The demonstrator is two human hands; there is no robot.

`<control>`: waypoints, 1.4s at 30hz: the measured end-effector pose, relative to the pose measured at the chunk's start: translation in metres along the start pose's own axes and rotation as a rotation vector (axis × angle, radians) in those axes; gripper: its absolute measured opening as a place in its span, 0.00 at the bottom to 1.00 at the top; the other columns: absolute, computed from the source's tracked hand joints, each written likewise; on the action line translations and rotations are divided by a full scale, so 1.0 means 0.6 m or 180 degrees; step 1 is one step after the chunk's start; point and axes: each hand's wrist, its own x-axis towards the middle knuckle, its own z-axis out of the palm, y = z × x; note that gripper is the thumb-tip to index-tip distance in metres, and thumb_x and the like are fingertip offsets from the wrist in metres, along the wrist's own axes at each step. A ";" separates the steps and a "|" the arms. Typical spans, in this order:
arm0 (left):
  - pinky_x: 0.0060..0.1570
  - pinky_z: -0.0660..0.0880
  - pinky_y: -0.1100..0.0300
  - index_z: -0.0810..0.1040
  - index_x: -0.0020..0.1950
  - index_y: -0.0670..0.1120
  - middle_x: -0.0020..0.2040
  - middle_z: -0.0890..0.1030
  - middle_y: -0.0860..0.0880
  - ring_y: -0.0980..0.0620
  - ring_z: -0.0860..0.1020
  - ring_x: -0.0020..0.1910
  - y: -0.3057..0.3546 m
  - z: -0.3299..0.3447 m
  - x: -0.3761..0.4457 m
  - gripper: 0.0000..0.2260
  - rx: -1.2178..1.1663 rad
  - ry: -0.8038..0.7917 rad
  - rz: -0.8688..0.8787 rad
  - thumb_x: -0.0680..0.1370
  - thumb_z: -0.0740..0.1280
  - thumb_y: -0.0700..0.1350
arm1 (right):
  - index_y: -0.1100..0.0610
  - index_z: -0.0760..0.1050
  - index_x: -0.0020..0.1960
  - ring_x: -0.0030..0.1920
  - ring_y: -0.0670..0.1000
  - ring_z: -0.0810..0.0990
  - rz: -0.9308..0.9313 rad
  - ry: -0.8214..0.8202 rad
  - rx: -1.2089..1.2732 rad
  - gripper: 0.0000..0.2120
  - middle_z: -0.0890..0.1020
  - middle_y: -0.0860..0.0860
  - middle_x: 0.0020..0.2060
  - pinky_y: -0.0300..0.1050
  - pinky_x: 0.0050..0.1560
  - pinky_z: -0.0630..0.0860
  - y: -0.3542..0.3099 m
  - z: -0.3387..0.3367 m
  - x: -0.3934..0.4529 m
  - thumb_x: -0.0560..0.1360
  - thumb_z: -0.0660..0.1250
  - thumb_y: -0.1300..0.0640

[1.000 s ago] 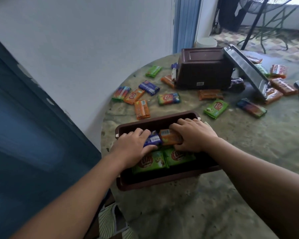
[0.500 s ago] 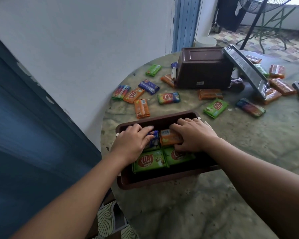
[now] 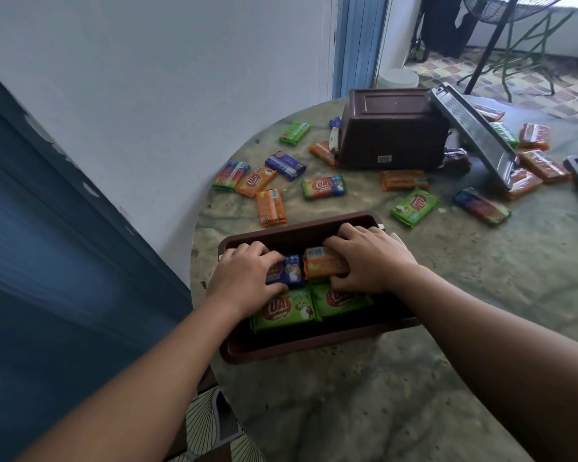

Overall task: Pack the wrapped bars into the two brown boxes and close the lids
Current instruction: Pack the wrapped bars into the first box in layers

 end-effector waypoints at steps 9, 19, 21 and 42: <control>0.66 0.67 0.50 0.74 0.73 0.58 0.62 0.74 0.53 0.50 0.72 0.62 0.000 -0.001 0.003 0.26 0.0004 -0.0059 -0.0015 0.76 0.66 0.64 | 0.39 0.74 0.67 0.58 0.52 0.79 -0.0047 0.0173 0.0505 0.19 0.81 0.44 0.55 0.48 0.51 0.66 0.004 -0.011 0.000 0.82 0.55 0.35; 0.65 0.68 0.50 0.74 0.72 0.59 0.62 0.75 0.54 0.51 0.73 0.62 -0.002 -0.001 0.000 0.24 -0.0081 0.0003 -0.0004 0.76 0.67 0.62 | 0.35 0.68 0.68 0.57 0.58 0.81 0.0225 0.0075 0.0705 0.17 0.83 0.43 0.59 0.57 0.57 0.77 0.019 0.003 0.013 0.83 0.48 0.36; 0.65 0.68 0.50 0.74 0.72 0.59 0.62 0.75 0.54 0.51 0.73 0.61 -0.001 -0.001 0.000 0.24 -0.0082 -0.0002 -0.0005 0.76 0.67 0.62 | 0.34 0.68 0.67 0.57 0.58 0.80 0.0204 -0.0020 0.0601 0.17 0.84 0.42 0.58 0.57 0.57 0.77 0.018 0.001 0.015 0.83 0.48 0.36; 0.66 0.67 0.50 0.75 0.72 0.60 0.62 0.74 0.55 0.51 0.71 0.62 -0.001 -0.001 0.002 0.23 -0.0154 -0.0102 -0.0044 0.78 0.65 0.63 | 0.47 0.72 0.51 0.38 0.43 0.76 0.0471 0.0557 0.1463 0.10 0.79 0.43 0.40 0.38 0.33 0.66 -0.019 -0.036 -0.024 0.76 0.69 0.45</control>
